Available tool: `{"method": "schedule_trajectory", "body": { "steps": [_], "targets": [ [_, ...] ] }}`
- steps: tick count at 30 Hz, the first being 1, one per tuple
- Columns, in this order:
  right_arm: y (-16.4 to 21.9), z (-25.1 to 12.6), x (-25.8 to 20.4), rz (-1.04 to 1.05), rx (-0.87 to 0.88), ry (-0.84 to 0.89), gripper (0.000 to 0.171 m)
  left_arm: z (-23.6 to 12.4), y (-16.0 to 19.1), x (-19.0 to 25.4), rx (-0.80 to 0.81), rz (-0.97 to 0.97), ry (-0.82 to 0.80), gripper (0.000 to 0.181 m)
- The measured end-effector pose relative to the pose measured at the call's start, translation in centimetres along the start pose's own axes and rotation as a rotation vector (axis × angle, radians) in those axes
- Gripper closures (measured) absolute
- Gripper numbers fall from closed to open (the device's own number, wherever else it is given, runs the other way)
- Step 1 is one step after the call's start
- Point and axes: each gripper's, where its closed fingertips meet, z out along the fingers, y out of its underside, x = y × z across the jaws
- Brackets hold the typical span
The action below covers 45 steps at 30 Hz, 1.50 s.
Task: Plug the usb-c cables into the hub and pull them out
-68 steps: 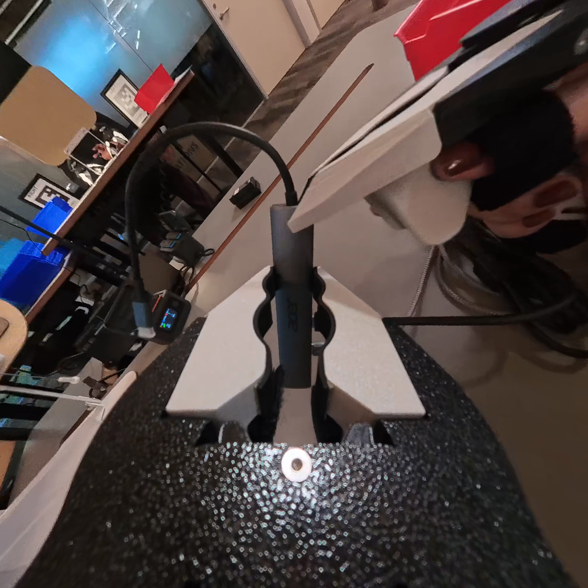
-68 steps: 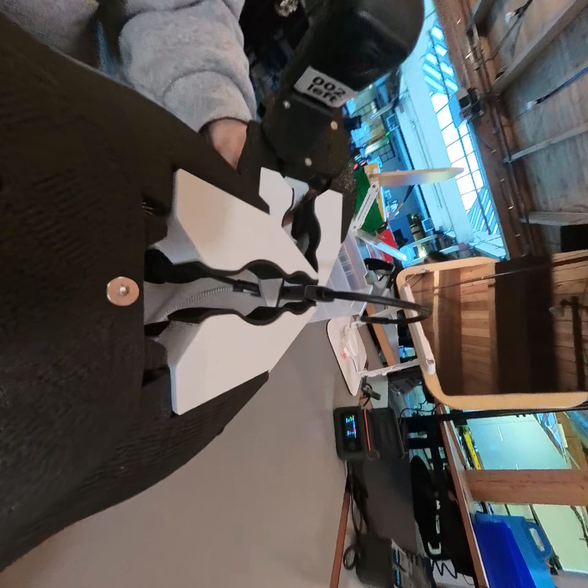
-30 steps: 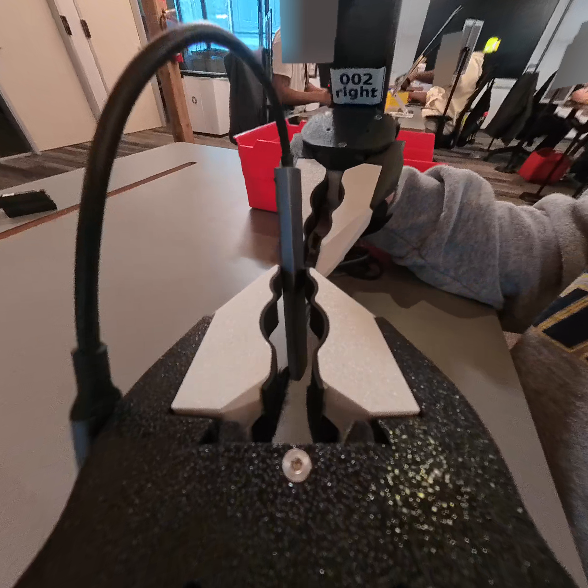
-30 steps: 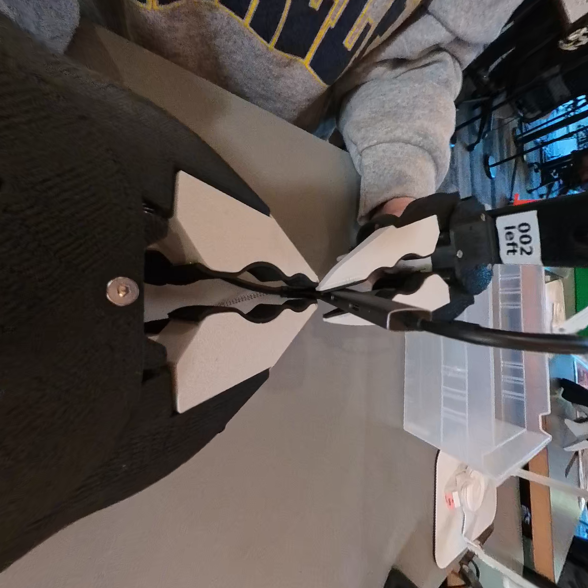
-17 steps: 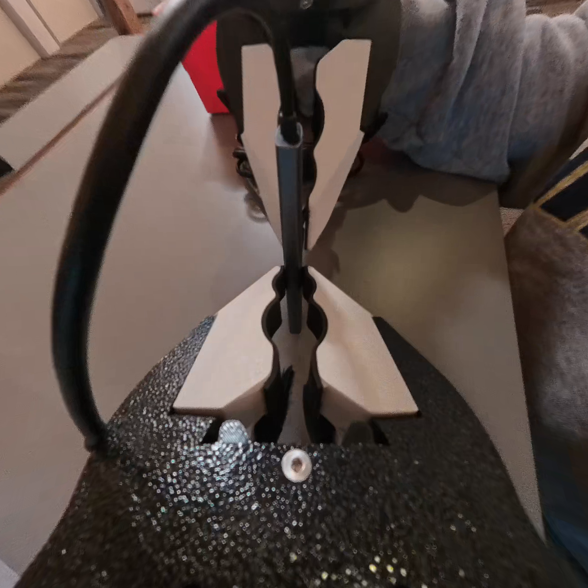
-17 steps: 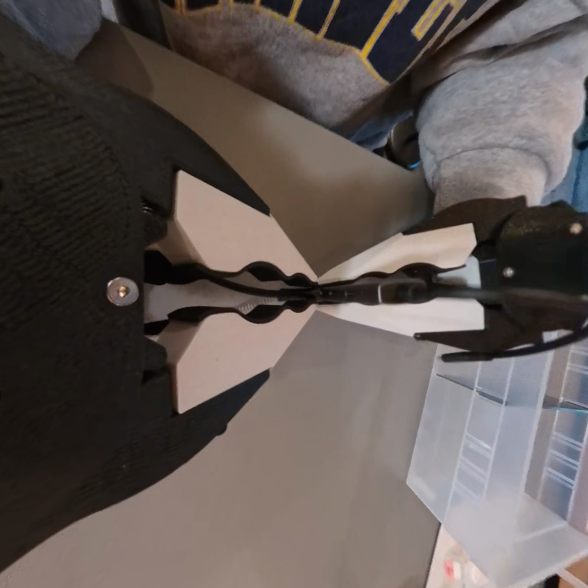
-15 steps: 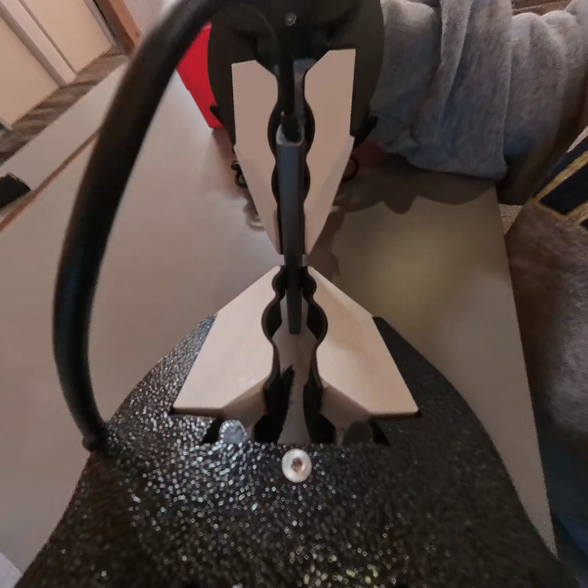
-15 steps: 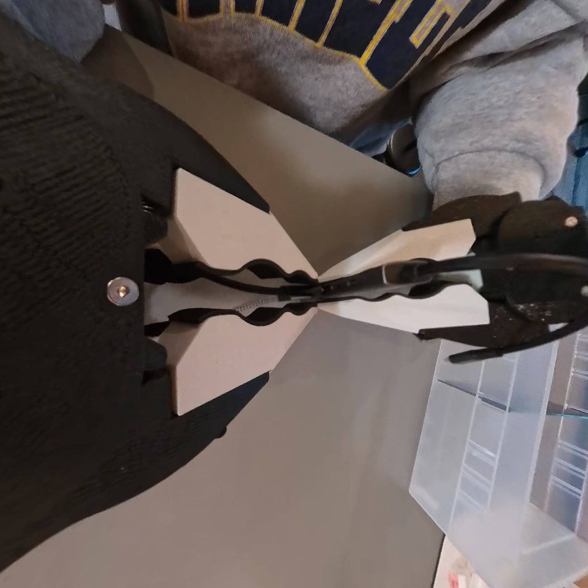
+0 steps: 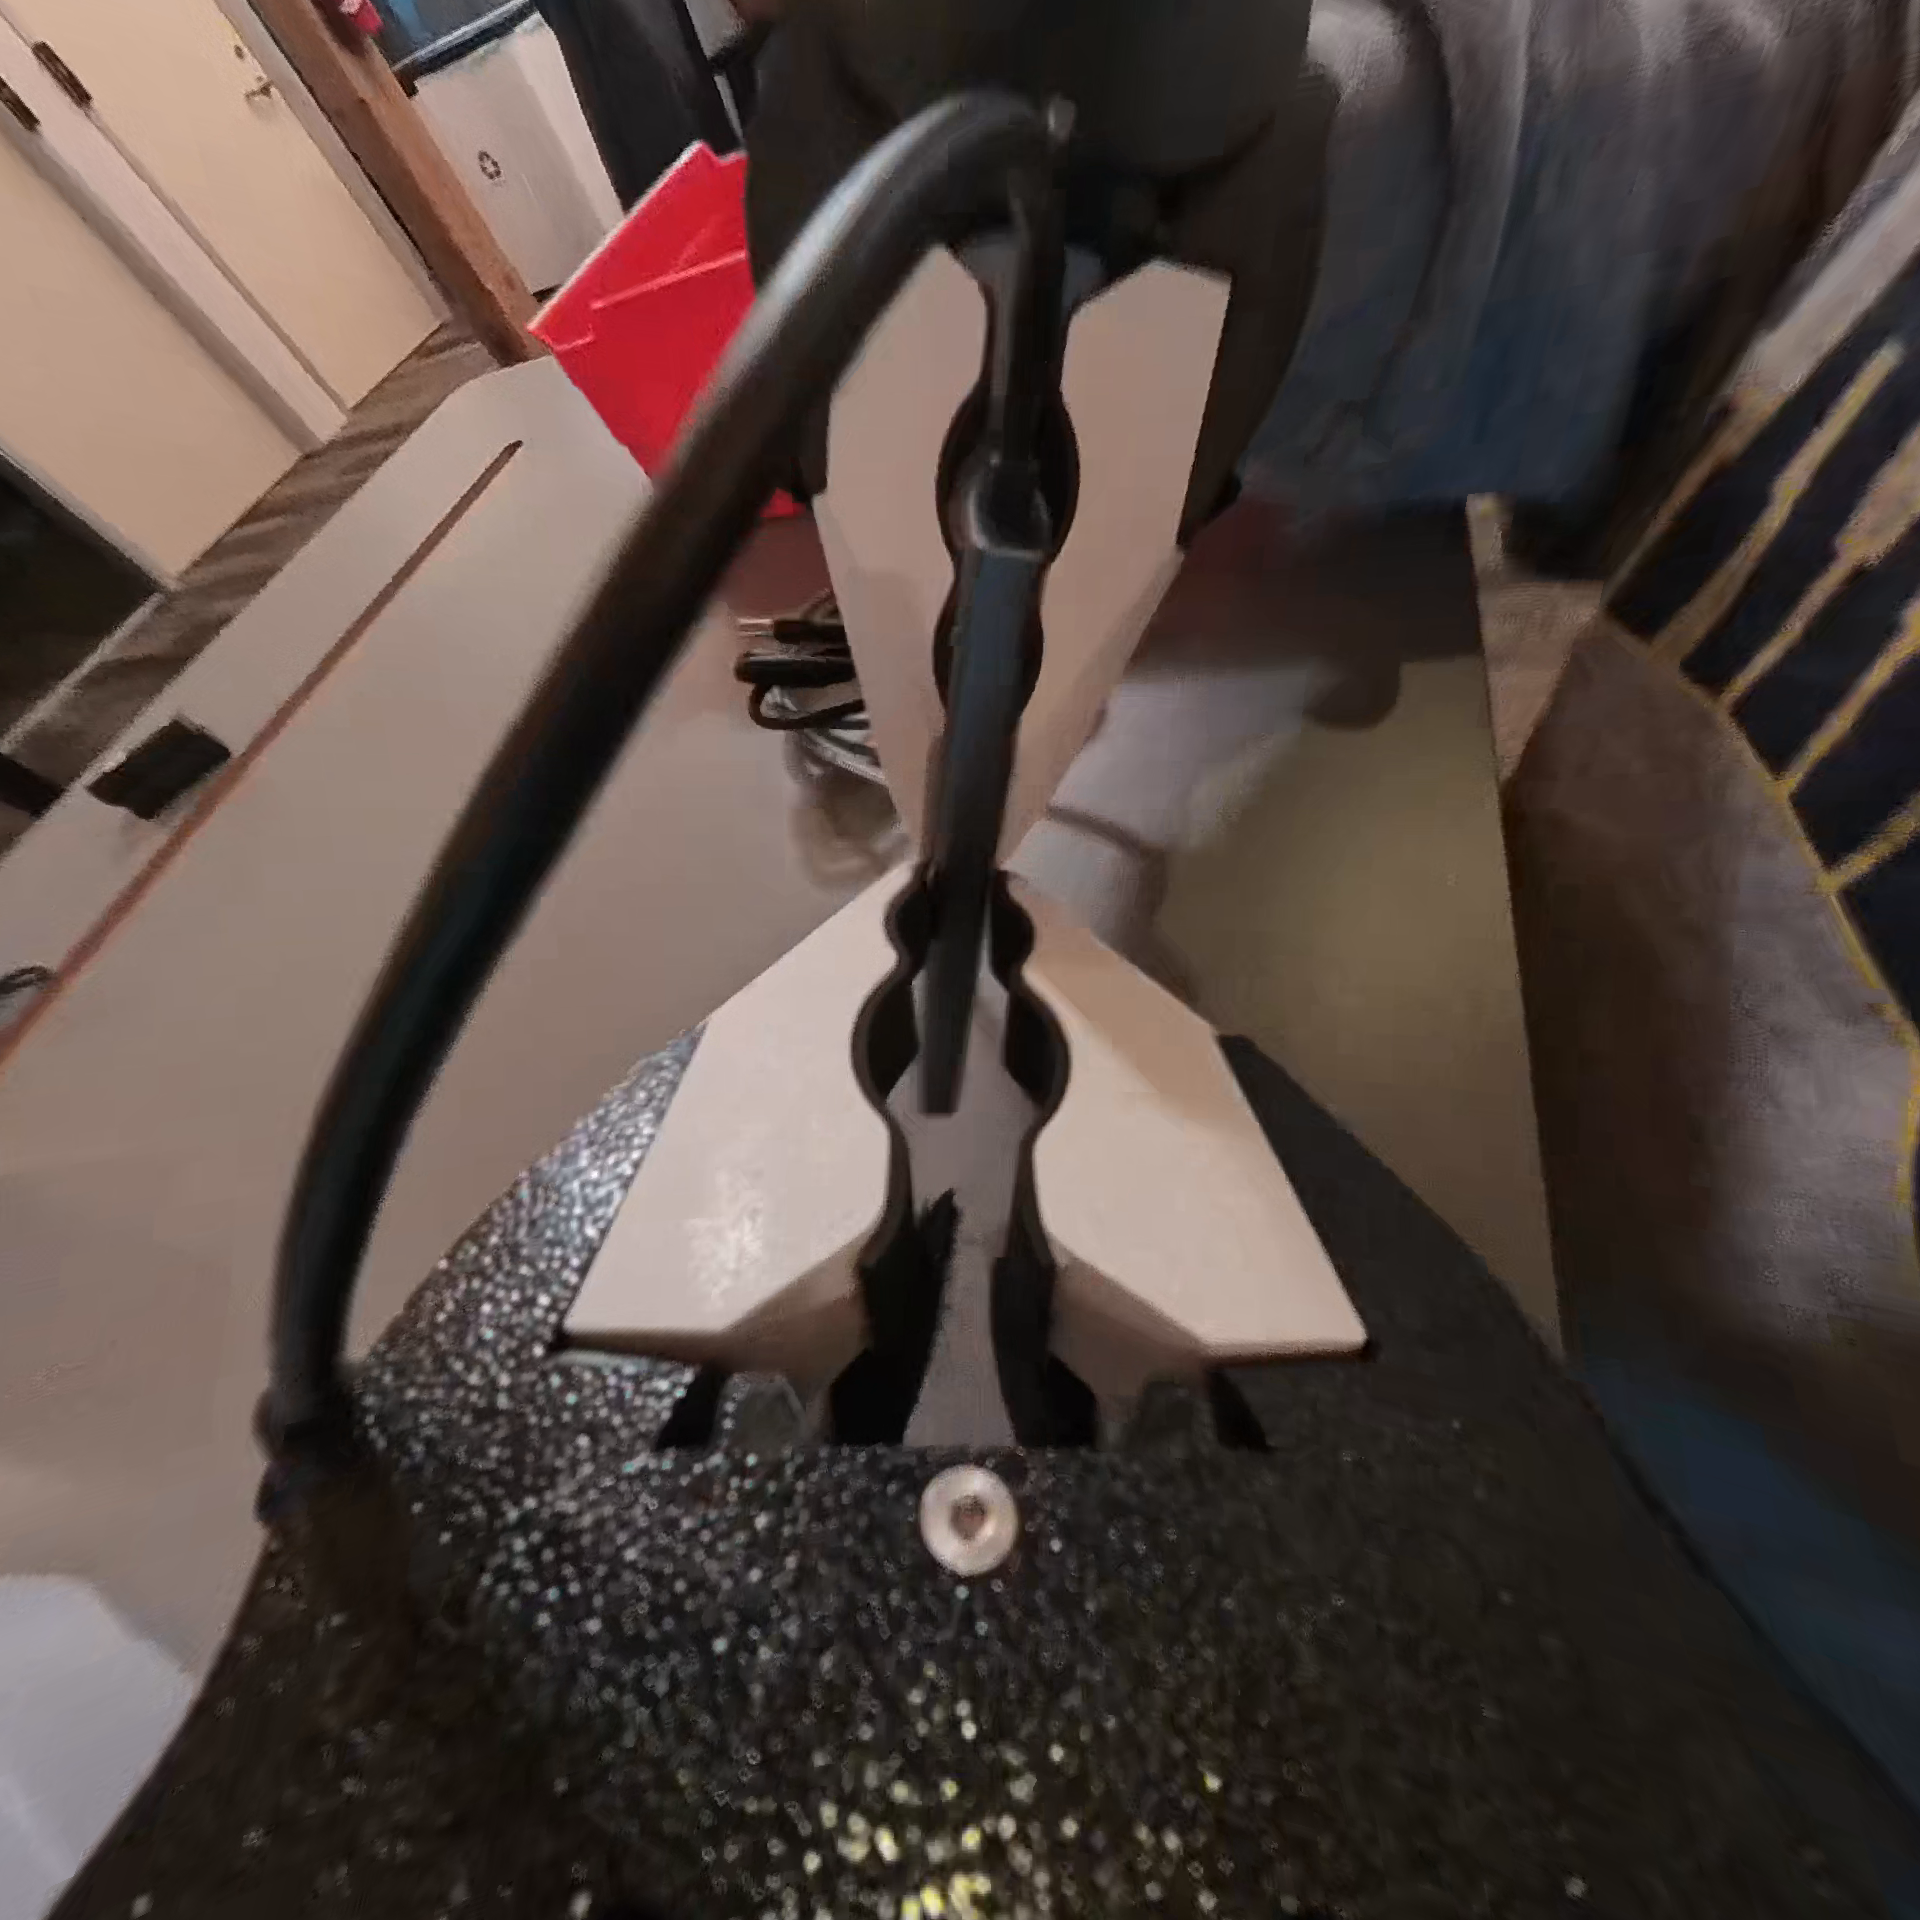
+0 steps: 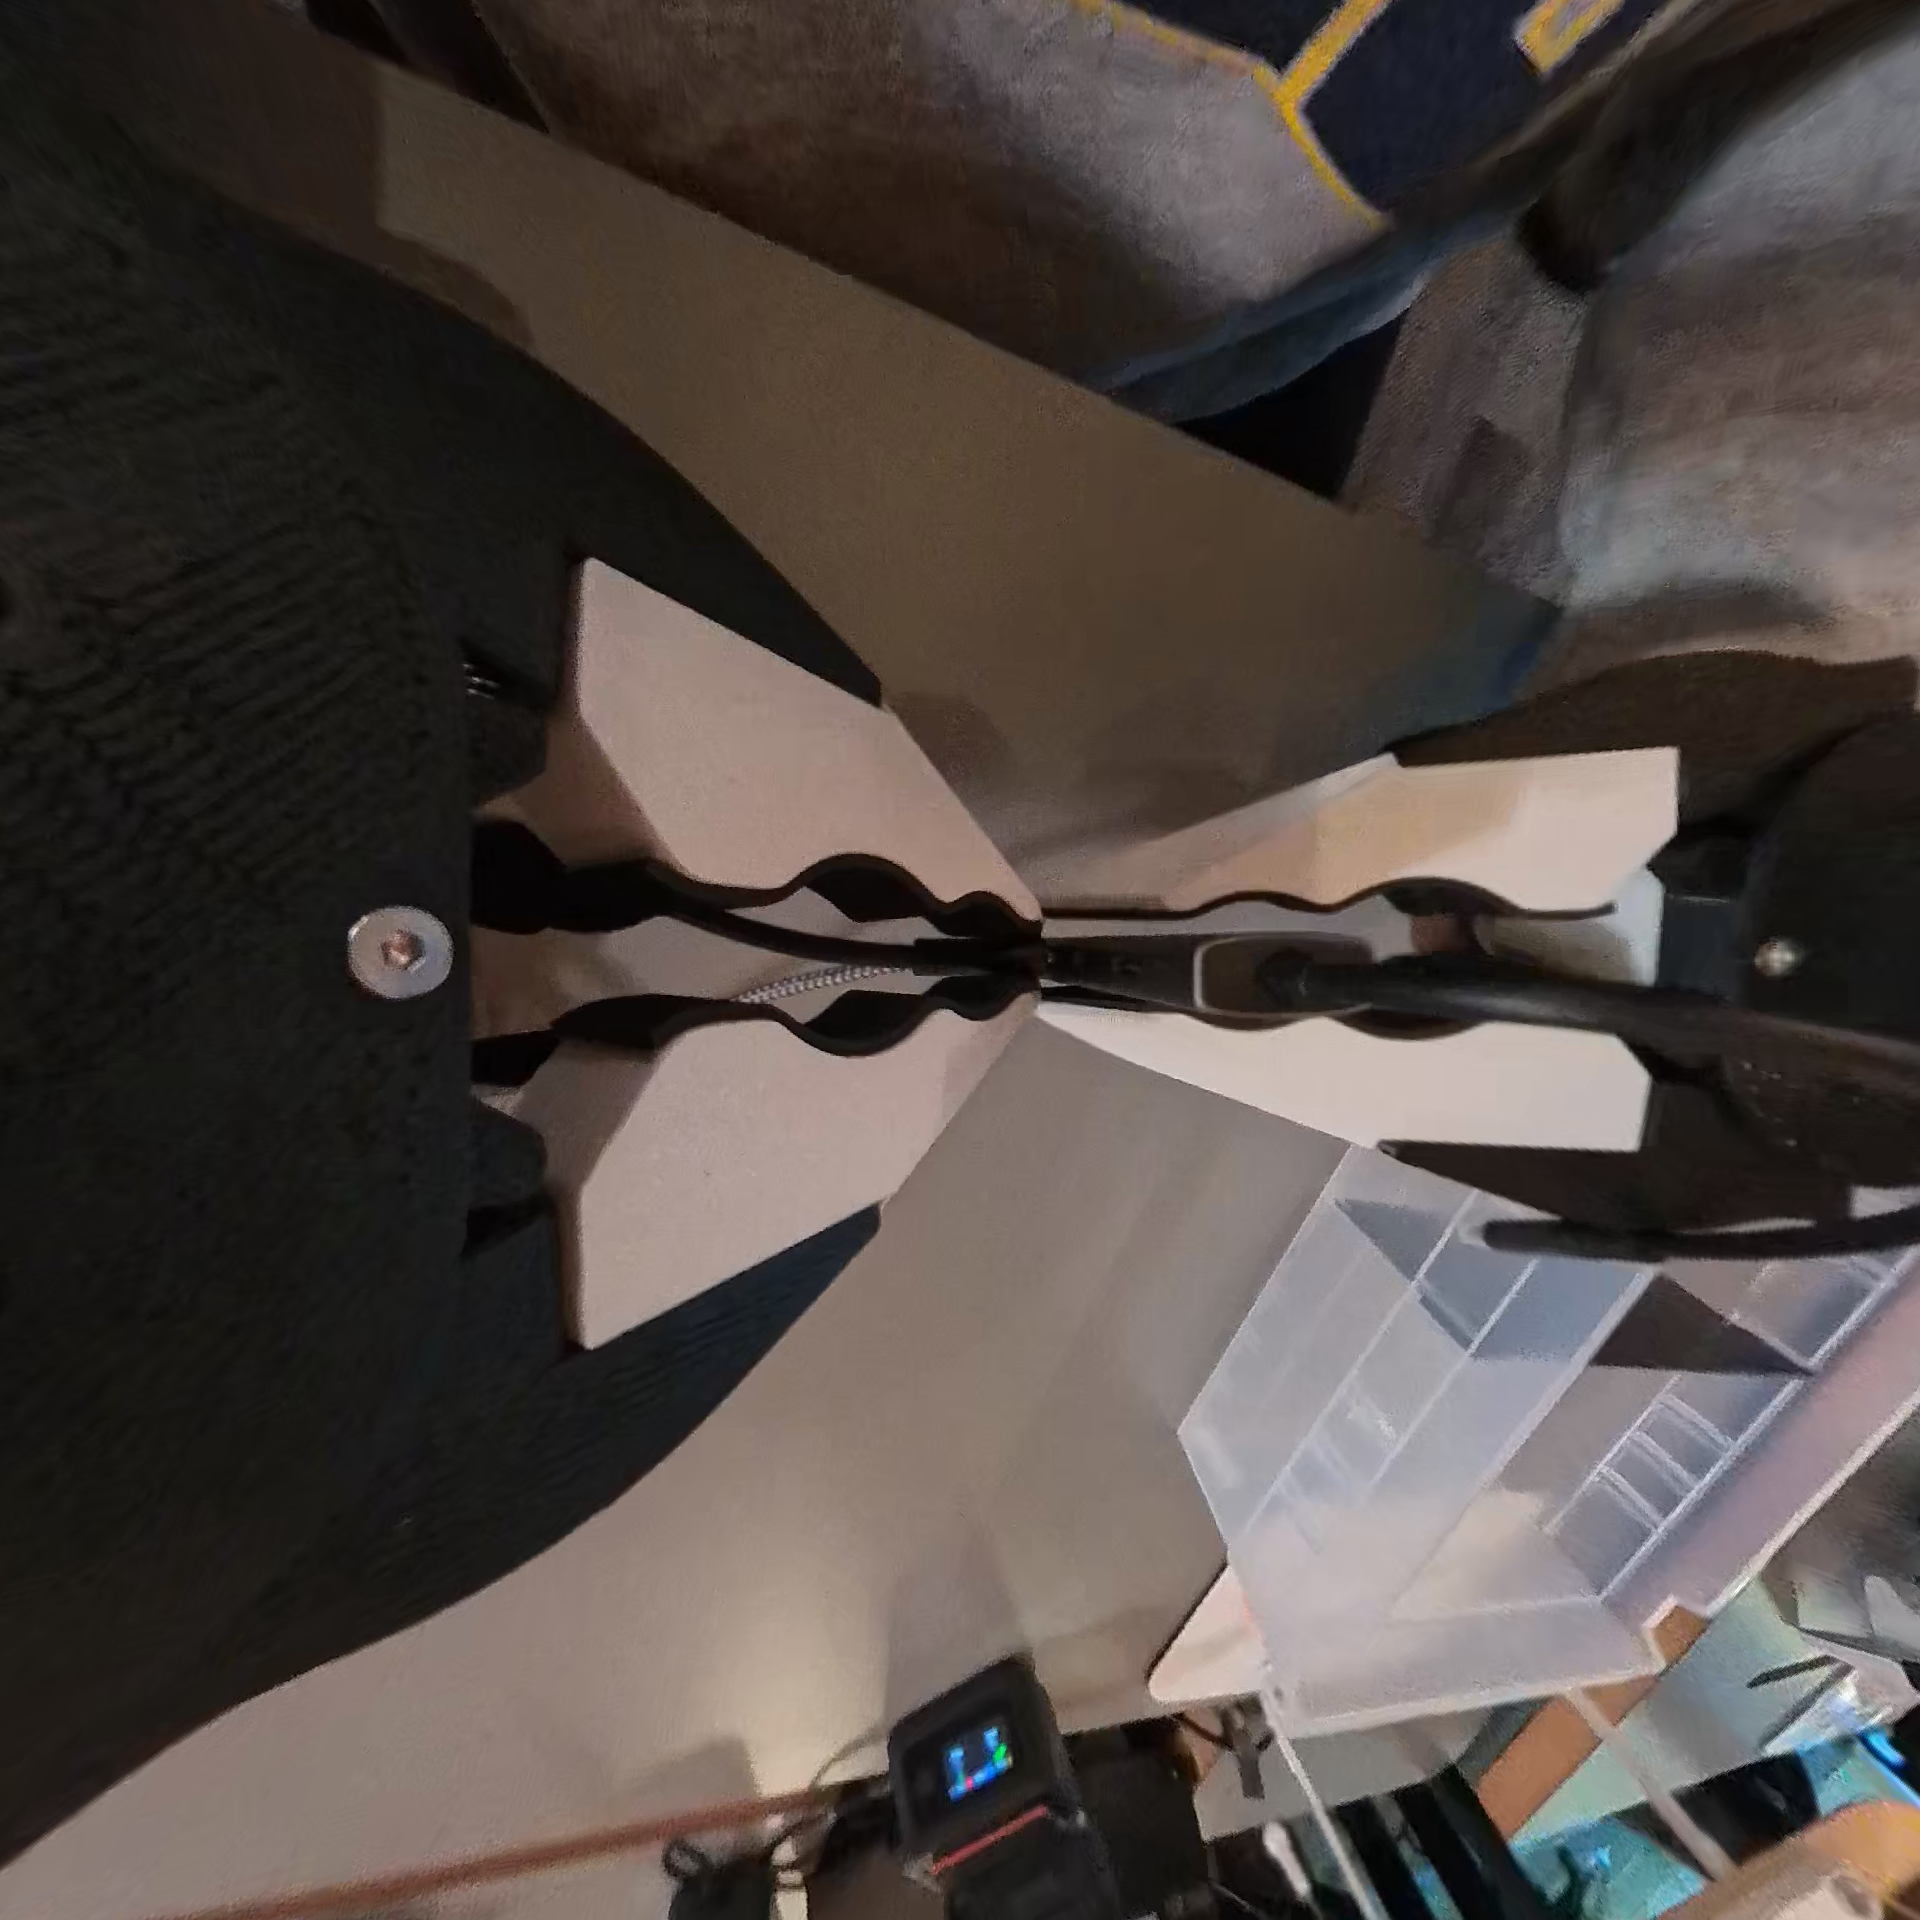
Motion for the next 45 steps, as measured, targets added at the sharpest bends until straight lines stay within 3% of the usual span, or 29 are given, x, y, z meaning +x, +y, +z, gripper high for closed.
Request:
{"method": "schedule_trajectory", "body": {
  "steps": [3,8,10,12,19,27,30,35,45],
  "targets": [
    [-1.3,-1.0,-1.8,0.019,-0.012,-0.039,0.165,-0.9,-1.3,1.9,0.046,0.017,0.062,0.174],
    [-1.2,-3.8,-1.8,0.02,-0.074,0.035,0.166,-1.1,-3.4,2.7,0.092,0.091,0.073,0.174],
    [2.0,-7.1,0.1,0.054,-0.206,0.16,0.166,-2.6,-2.3,1.0,0.069,0.063,0.007,0.174],
    [0.9,-10.0,0.8,0.191,-0.059,0.173,0.166,-2.9,-2.3,0.8,0.097,-0.007,0.019,0.174],
    [-3.0,-20.5,8.8,0.172,0.054,0.669,0.164,1.9,-2.6,-3.4,0.106,0.026,-0.263,0.174],
    [-6.4,-34.1,12.6,0.143,0.059,0.968,0.165,0.0,0.7,-8.4,0.085,-0.116,-0.52,0.174],
    [-4.2,-37.2,12.8,0.162,-0.053,1.069,0.165,-0.4,1.1,-8.4,0.081,-0.131,-0.532,0.174],
    [2.8,-39.5,11.2,0.296,-0.23,1.176,0.165,-0.2,1.6,-8.4,0.054,-0.122,-0.533,0.174],
    [13.5,-34.6,5.7,0.593,-0.3,1.046,0.163,0.8,2.1,-7.7,0.074,-0.228,-0.416,0.174]
  ]
}}
